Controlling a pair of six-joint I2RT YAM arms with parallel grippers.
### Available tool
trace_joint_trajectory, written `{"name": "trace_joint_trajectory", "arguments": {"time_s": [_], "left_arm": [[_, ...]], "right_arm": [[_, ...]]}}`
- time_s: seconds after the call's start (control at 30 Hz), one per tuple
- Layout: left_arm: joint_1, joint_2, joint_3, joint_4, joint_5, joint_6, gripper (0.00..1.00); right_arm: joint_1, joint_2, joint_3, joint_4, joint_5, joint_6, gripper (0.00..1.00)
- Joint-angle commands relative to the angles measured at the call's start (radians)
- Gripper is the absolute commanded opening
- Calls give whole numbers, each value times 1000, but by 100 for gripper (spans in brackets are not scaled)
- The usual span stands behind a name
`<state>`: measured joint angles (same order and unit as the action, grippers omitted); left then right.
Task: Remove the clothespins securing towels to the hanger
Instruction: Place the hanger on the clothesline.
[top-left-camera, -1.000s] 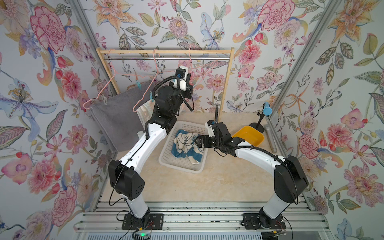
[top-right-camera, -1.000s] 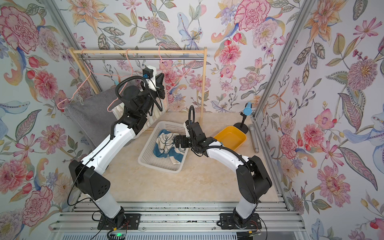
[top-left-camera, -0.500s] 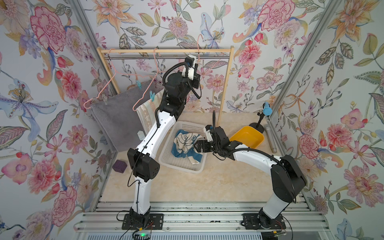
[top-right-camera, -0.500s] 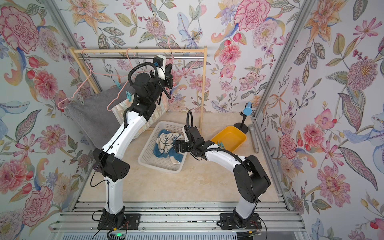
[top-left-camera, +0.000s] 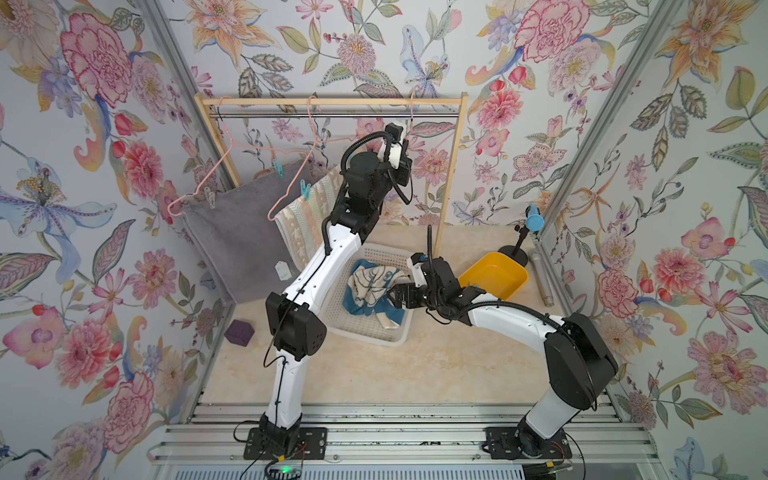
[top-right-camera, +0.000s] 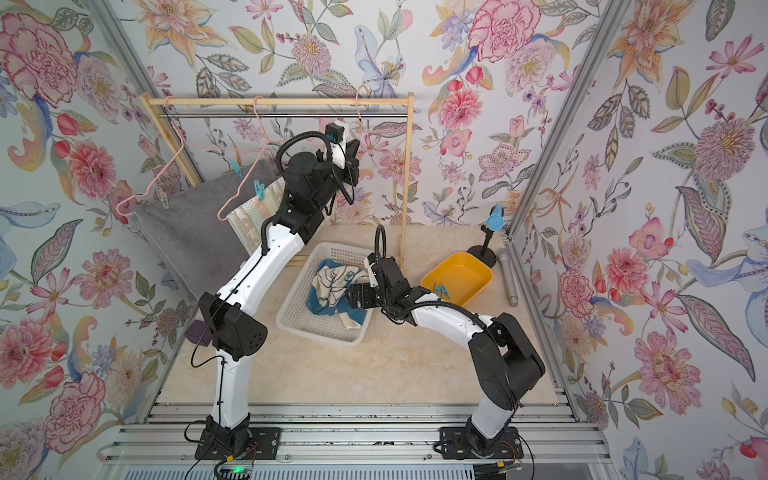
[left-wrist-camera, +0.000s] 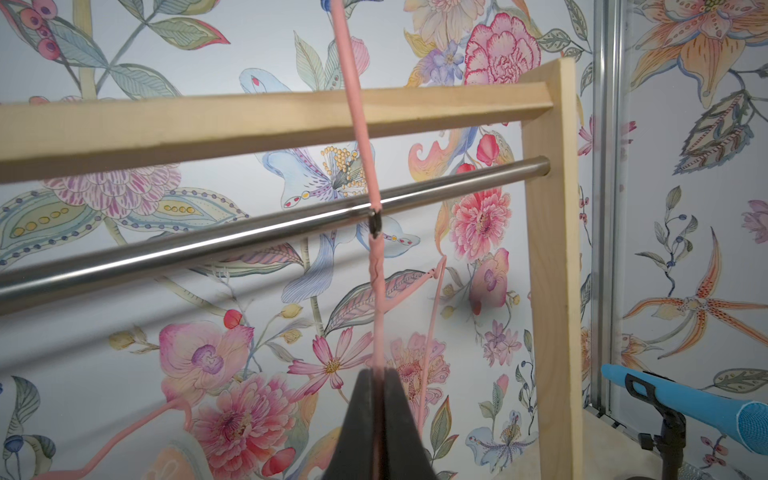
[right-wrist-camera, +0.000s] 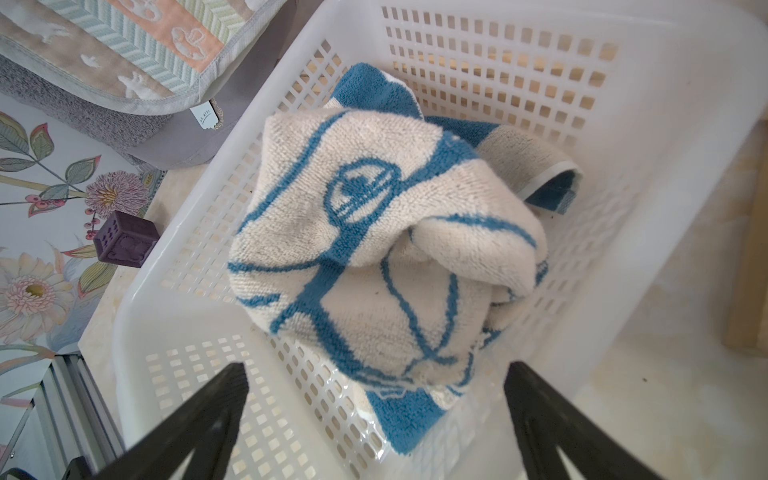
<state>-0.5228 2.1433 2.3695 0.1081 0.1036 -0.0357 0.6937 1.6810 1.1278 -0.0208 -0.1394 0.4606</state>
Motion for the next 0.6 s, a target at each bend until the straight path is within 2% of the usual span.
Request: {"name": "trace_joint_trajectory", "arguments": {"time_s": [0.0, 0.57], "left_arm": [[-35, 26, 8, 24, -2, 32, 0], [-88, 98, 102, -18, -20, 48, 1]], "right_arm": [[3, -29, -37, -34, 1, 21, 100], [4, -85, -91, -26, 12, 18, 100]]}}
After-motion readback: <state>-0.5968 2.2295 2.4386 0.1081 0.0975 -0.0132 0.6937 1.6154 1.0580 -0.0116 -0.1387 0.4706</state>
